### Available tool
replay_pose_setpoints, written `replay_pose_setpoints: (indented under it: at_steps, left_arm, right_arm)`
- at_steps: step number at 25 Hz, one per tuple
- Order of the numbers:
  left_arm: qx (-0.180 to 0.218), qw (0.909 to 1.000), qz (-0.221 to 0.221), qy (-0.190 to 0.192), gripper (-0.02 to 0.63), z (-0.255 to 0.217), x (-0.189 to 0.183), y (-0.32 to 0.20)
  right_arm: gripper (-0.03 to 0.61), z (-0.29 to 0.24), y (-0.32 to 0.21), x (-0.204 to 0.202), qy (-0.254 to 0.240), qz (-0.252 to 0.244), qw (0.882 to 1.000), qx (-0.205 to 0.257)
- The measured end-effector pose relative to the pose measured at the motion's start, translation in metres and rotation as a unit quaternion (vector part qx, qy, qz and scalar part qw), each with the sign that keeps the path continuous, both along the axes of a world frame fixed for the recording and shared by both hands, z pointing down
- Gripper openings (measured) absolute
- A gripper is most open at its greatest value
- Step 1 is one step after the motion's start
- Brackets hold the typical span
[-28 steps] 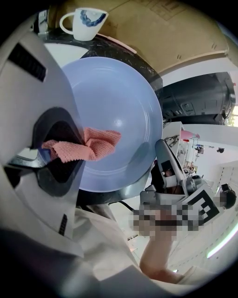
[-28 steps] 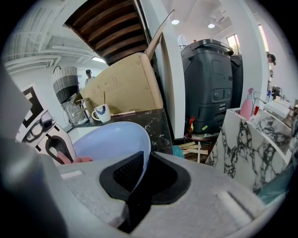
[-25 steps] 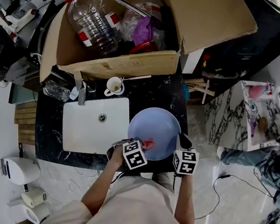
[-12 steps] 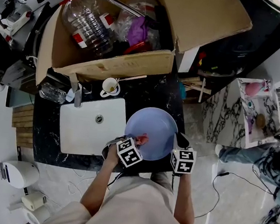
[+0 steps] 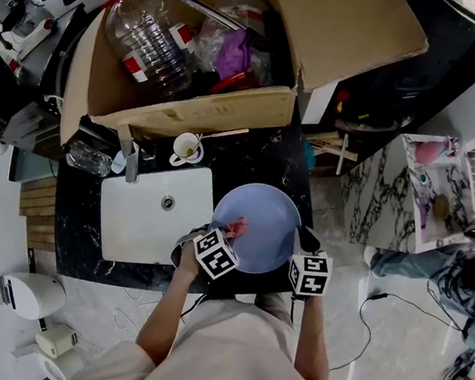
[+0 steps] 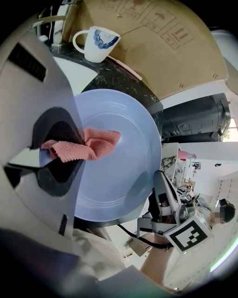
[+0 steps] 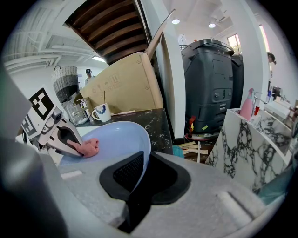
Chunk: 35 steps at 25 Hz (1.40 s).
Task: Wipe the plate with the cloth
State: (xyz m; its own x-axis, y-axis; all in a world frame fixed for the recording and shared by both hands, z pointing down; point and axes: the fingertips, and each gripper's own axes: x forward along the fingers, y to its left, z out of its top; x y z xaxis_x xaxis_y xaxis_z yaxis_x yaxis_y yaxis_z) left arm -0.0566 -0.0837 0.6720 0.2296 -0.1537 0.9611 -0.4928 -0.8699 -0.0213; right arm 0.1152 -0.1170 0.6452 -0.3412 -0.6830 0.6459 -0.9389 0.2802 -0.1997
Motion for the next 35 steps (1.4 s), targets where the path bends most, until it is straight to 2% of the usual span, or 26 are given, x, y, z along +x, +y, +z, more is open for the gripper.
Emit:
replay_pose_setpoints:
  at_steps: [11, 35]
  left_arm:
    - [0.044, 0.9982, -0.034, -0.023, 0.034, 0.004, -0.013, -0.027]
    - [0.094, 0.9923, -0.078, -0.021, 0.034, 0.002, -0.011, -0.067]
  right_arm:
    - [0.041, 0.0, 0.0, 0.0, -0.001, -0.003, 1.0, -0.001]
    - [0.041, -0.001, 0.002, -0.001, -0.015, -0.016, 1.0, -0.001]
